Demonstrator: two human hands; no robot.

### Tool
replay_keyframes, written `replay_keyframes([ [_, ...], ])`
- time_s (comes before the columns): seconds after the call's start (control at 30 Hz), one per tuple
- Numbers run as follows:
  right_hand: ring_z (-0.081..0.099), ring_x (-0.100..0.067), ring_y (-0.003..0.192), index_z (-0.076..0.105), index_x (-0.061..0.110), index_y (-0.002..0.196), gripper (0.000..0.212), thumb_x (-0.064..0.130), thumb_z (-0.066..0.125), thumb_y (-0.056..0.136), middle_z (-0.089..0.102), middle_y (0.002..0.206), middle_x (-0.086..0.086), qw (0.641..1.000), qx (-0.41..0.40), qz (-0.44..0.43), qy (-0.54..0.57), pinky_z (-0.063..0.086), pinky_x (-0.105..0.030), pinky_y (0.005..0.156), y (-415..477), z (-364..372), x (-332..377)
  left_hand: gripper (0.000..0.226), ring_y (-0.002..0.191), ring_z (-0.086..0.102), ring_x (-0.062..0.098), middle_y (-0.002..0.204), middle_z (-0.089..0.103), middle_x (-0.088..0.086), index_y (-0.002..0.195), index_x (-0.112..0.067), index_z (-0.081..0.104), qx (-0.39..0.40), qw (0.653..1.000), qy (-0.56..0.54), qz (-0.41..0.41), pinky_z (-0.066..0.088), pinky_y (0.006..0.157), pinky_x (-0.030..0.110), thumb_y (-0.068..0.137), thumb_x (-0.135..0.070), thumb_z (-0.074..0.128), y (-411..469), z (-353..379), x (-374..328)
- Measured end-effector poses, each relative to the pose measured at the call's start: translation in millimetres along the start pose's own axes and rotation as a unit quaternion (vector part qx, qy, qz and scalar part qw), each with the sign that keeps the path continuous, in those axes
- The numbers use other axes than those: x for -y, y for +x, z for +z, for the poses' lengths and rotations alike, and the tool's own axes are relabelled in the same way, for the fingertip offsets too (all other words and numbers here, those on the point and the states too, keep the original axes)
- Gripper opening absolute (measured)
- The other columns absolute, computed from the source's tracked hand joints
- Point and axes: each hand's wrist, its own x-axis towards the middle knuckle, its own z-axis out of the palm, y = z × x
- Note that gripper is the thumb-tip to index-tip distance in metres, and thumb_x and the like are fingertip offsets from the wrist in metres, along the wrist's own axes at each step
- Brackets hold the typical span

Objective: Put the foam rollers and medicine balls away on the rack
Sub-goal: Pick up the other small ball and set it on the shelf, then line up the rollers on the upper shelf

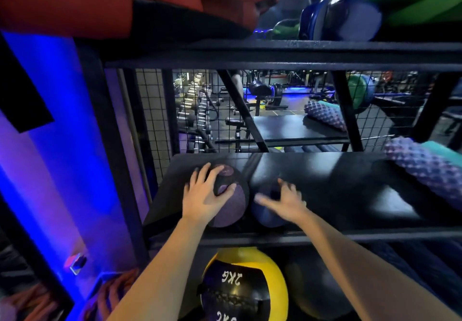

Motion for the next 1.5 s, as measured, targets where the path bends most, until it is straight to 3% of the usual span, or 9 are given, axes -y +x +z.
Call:
replay_keyframes([
  [0.13, 0.052, -0.034, 0.131, 0.054, 0.012, 0.138, 0.055, 0.052, 0.037, 0.104, 0.059, 0.139, -0.017, 0.955, -0.176, 0.009, 0.238, 0.037, -0.037, 0.108, -10, -19, -8, 0.068, 0.154, 0.012, 0.031, 0.167, 0.019, -0.005, 0.148, -0.044, 0.03, 0.036, 0.999, 0.04, 0.004, 0.018, 0.121, 0.06, 0.089, -0.077, 0.039, 7, -8, -8],
  [0.23, 0.051, -0.035, 0.13, 0.053, 0.011, 0.139, 0.056, 0.051, 0.03, 0.106, 0.057, 0.139, -0.018, 0.951, -0.186, 0.024, 0.247, 0.036, -0.04, 0.109, -18, -27, -24, 0.077, 0.156, 0.003, 0.029, 0.169, 0.009, -0.001, 0.155, -0.041, 0.02, 0.042, 0.997, 0.06, 0.002, 0.01, 0.123, 0.059, 0.09, -0.078, 0.037, 7, -13, -17],
  [0.33, 0.051, -0.036, 0.129, 0.054, 0.011, 0.139, 0.06, 0.053, 0.027, 0.106, 0.057, 0.138, -0.018, 0.949, -0.202, 0.047, 0.239, 0.037, -0.043, 0.11, -24, -32, -44, 0.079, 0.157, -0.008, 0.026, 0.17, -0.001, 0.003, 0.16, -0.037, 0.01, -0.059, 0.997, -0.001, 0.053, 0.004, 0.125, 0.057, 0.095, -0.07, 0.04, -3, -12, -35],
  [0.5, 0.052, -0.036, 0.126, 0.055, 0.014, 0.133, 0.064, 0.061, 0.023, 0.103, 0.059, 0.132, -0.014, 0.951, -0.227, 0.066, 0.197, 0.04, -0.049, 0.107, -41, -41, -86, 0.054, 0.15, 0.028, 0.032, 0.158, 0.037, 0.012, 0.143, -0.015, 0.052, -0.207, 0.957, -0.082, 0.186, 0.022, 0.123, 0.046, 0.095, -0.037, 0.058, -31, 21, -98],
  [0.73, 0.053, -0.033, 0.125, 0.056, 0.013, 0.127, 0.058, 0.057, 0.027, 0.104, 0.061, 0.127, -0.014, 0.954, -0.246, 0.072, 0.157, 0.041, -0.05, 0.107, -70, -88, -154, 0.032, 0.114, 0.06, 0.023, 0.124, 0.063, 0.0, 0.122, -0.019, 0.064, -0.031, 0.969, -0.144, 0.198, 0.049, 0.099, 0.039, 0.091, -0.025, 0.061, -54, 107, -176],
  [1.03, 0.069, -0.026, 0.101, 0.063, 0.021, 0.088, 0.028, 0.043, 0.051, 0.1, 0.075, 0.1, -0.005, 0.972, -0.193, 0.118, 0.06, 0.044, -0.03, 0.075, -124, -235, -330, 0.039, 0.089, 0.065, 0.038, 0.112, 0.053, 0.016, 0.122, -0.011, 0.06, -0.019, 0.96, -0.268, 0.082, 0.055, 0.088, 0.049, 0.086, -0.008, 0.073, -71, 230, -366],
  [1.3, 0.07, -0.018, 0.101, 0.071, 0.027, 0.093, 0.013, 0.032, 0.059, 0.096, 0.077, 0.099, 0.004, 0.961, -0.233, 0.147, 0.034, 0.05, -0.03, 0.085, -185, -381, -484, 0.044, 0.094, 0.063, 0.029, 0.122, 0.049, 0.012, 0.126, -0.011, 0.06, 0.063, 0.932, -0.333, 0.132, 0.054, 0.094, 0.043, 0.085, -0.005, 0.074, -101, 325, -561],
  [1.43, 0.071, -0.016, 0.092, 0.067, 0.028, 0.097, 0.008, 0.024, 0.06, 0.095, 0.075, 0.091, 0.007, 0.957, -0.252, 0.119, 0.081, 0.054, -0.034, 0.087, -180, -418, -515, 0.042, 0.095, 0.062, 0.032, 0.116, 0.048, 0.007, 0.124, -0.011, 0.06, 0.065, 0.944, -0.311, 0.089, 0.054, 0.094, 0.045, 0.085, -0.008, 0.074, -105, 356, -589],
  [1.5, 0.07, -0.015, 0.096, 0.069, 0.021, 0.11, 0.016, 0.026, 0.06, 0.097, 0.072, 0.095, 0.009, 0.963, -0.238, 0.091, 0.086, 0.051, -0.03, 0.085, -167, -429, -520, 0.041, 0.093, 0.06, 0.028, 0.113, 0.054, 0.011, 0.122, -0.008, 0.061, 0.044, 0.954, -0.28, 0.094, 0.054, 0.092, 0.032, 0.084, -0.008, 0.075, -102, 361, -592],
])
